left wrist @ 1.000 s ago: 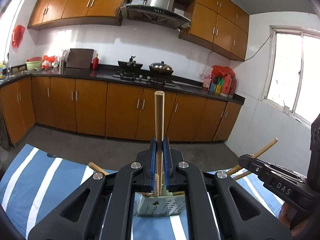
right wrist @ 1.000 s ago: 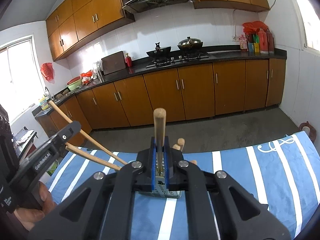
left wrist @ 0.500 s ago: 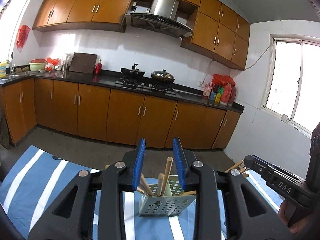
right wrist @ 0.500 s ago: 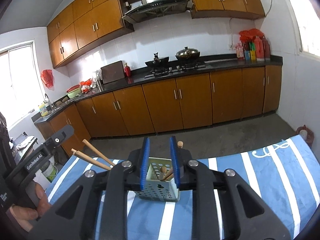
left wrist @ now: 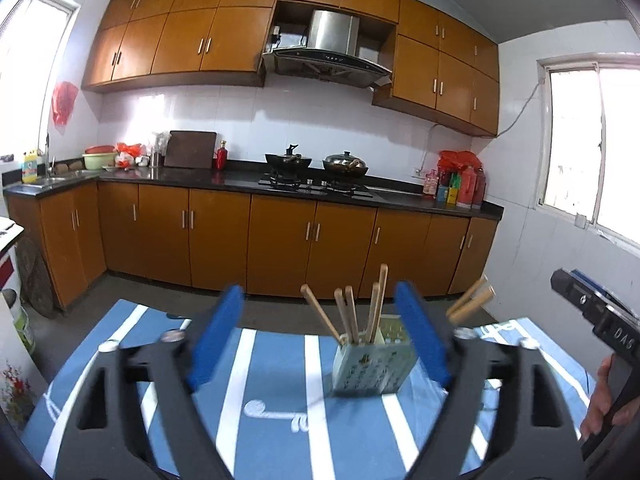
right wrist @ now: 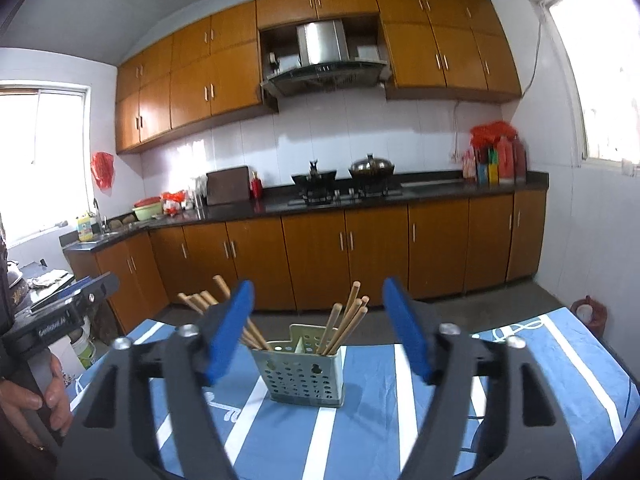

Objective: Organize utensils

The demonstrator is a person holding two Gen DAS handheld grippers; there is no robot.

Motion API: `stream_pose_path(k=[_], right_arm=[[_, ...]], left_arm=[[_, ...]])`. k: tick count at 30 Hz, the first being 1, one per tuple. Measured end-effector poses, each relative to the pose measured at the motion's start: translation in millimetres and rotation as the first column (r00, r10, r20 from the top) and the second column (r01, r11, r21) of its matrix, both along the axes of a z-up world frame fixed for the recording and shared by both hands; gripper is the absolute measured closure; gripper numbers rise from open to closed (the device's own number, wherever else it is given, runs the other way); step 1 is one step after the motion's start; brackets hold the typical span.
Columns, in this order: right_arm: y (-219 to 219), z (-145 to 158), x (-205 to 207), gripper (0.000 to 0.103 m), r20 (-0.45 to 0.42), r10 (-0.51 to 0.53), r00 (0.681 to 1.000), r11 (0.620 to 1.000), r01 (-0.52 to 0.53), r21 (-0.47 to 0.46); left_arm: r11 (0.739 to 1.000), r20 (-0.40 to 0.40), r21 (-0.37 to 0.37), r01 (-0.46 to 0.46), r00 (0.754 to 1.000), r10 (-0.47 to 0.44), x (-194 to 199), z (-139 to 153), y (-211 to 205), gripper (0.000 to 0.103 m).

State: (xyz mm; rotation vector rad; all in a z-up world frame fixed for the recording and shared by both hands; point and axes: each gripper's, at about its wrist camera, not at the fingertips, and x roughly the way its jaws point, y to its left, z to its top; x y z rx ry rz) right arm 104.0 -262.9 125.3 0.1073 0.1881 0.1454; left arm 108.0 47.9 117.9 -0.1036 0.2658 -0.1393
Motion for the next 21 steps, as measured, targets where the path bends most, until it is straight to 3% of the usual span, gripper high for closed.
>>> stream_pose_path(k=[3, 5, 9, 16, 21], right_arm=[[4.7, -5.9, -19.0, 0.01, 0.021, -0.001, 1.0, 1.0, 0.001, -0.003], [8.8, -11.1, -32.3, 0.005, 0.041, -0.019, 0.999, 1.0, 0.02, -0.02], [17.6, -25.1, -56.2, 0.004, 0.053, -0.044, 0.998, 0.997, 0.047, -0.064], [23.8, -54.7, -78.3, 0.004, 0.04, -0.088, 0.995, 0.99, 0.091, -0.108], [19.5, -79.5, -88.1, 0.004, -0.01, -0.088, 0.996, 0.993, 0.087, -0.074]], left_arm=[[0.999, 0.019, 0.04, -0.01, 1.0, 0.009, -20.2, -7.1, -2.4, 0.002], [0.997, 0.033, 0.074, -0.016, 0.999, 0.014, -32.1, -12.1, -5.7, 0.002], [0.992, 0.045, 0.122, -0.046, 0.998, 0.04, -54.2, -27.7, -9.2, 0.002], [0.99, 0.037, 0.105, -0.096, 0.995, 0.093, -78.0, -51.5, -4.8, 0.002], [0.982, 0.053, 0.135, -0.132, 0.991, 0.126, -89.5, -64.0, -8.0, 0.002]])
